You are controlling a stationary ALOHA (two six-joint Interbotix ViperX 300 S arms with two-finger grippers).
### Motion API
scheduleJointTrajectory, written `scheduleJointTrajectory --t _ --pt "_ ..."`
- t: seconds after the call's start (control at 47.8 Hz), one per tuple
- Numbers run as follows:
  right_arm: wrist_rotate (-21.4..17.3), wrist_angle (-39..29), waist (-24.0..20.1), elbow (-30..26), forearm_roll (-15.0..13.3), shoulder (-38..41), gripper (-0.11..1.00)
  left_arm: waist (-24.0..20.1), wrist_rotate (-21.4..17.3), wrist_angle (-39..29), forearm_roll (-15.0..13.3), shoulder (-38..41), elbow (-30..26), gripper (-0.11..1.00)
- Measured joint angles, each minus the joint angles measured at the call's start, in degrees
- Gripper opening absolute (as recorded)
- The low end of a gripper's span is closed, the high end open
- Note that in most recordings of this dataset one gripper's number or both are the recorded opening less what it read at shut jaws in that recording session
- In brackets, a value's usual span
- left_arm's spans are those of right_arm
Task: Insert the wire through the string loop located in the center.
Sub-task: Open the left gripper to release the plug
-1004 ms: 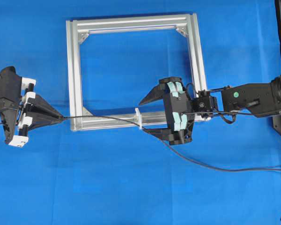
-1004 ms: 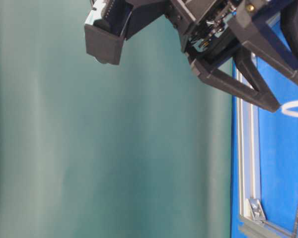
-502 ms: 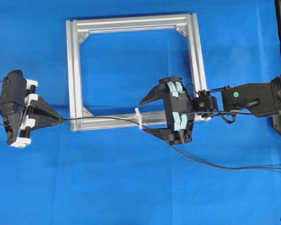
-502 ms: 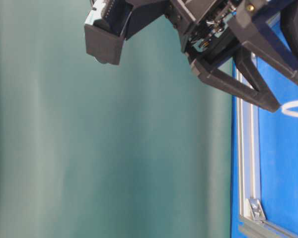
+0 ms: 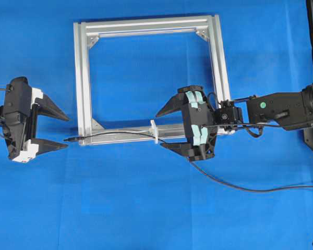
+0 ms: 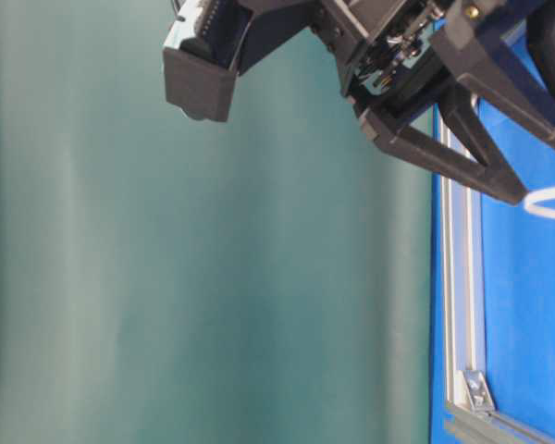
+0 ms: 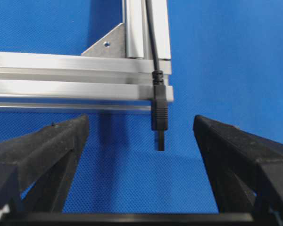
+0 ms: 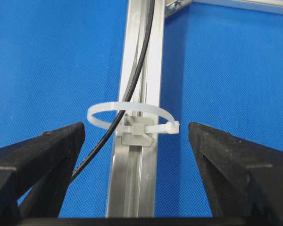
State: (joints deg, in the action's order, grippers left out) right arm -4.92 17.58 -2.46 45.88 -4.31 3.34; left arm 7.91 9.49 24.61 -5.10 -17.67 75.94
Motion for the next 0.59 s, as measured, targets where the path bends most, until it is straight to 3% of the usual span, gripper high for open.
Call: scheduleJointTrajectory --t 0.251,0.586 --pt "0.0 -3.2 0.1 0.0 -0.1 -3.2 0.97 -0.4 -0.4 -0.5 0.0 -1.4 -1.8 0.89" --pt "0.0 -7.6 0.1 0.0 -0.1 -10.5 0.97 -2.5 -2.2 -6.3 0.0 -5.1 -4.2 0.89"
